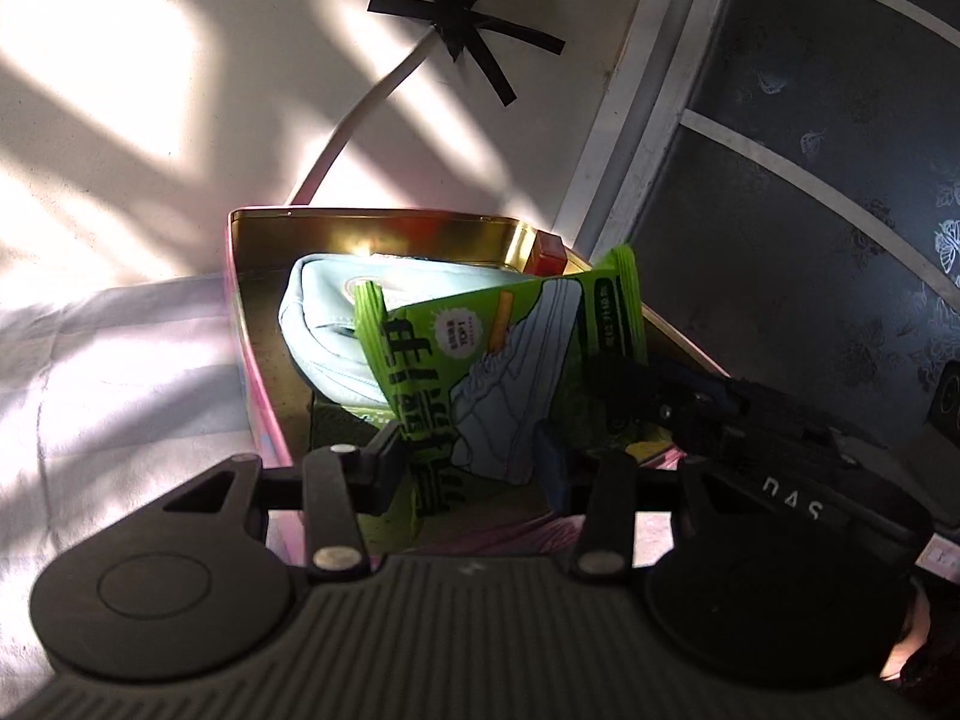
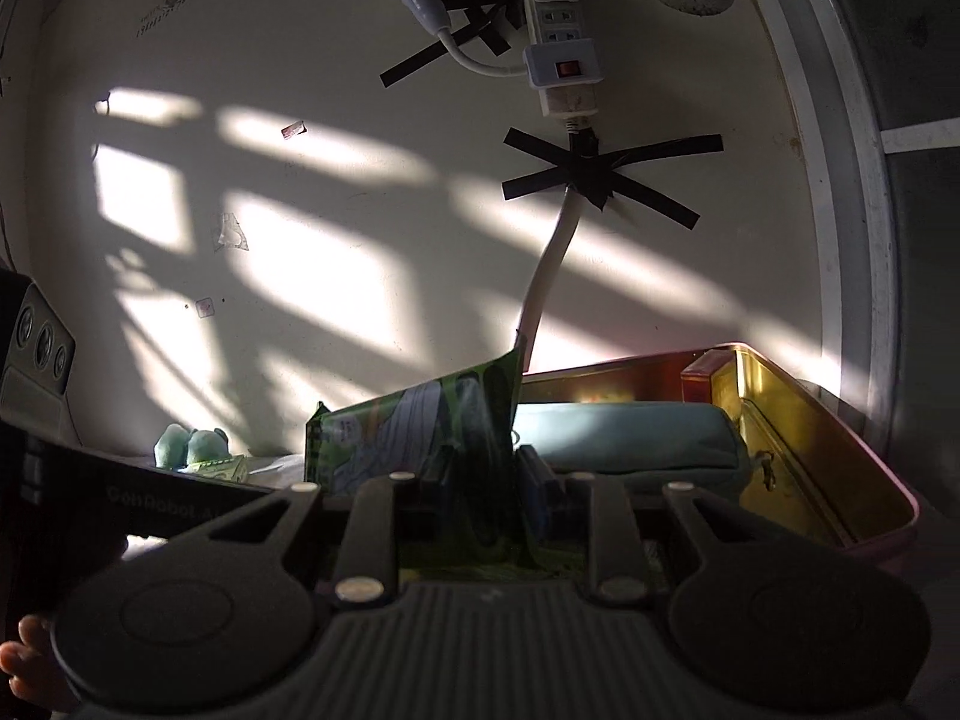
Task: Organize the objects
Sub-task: 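Lift the green wipes packet and carry it toward the tin, then lower the wipes packet into the pink tin and open the right gripper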
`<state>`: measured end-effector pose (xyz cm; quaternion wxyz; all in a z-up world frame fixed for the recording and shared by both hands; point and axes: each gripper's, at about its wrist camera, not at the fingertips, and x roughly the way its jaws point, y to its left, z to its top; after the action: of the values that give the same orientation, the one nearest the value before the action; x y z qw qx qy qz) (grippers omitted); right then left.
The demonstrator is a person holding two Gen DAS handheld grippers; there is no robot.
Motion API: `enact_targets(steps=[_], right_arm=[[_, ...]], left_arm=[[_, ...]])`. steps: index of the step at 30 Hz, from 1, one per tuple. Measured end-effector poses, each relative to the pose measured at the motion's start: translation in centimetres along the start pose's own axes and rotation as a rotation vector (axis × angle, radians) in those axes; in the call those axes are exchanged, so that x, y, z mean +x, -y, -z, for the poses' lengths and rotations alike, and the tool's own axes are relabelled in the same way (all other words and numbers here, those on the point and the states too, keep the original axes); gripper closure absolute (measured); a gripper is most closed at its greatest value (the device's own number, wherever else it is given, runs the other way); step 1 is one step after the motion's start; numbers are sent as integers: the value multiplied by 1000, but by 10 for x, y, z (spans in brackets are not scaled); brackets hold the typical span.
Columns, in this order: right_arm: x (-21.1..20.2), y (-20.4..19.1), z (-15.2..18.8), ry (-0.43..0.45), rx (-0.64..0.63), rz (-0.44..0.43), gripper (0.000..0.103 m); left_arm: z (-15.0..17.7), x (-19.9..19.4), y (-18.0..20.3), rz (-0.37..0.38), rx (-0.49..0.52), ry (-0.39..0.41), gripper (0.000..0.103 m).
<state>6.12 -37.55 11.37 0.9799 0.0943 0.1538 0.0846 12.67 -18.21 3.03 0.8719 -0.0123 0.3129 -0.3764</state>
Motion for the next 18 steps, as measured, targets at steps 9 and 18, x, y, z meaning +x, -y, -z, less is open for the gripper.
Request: enact_targets(steps=[9, 18], right_arm=[[-8, 2, 11, 81, 51, 80, 48], [-23, -49, 24, 123, -57, 89, 46]], left_arm=[[12, -25, 10, -130, 117, 68, 44], [35, -67, -6, -232, 144, 100, 40]])
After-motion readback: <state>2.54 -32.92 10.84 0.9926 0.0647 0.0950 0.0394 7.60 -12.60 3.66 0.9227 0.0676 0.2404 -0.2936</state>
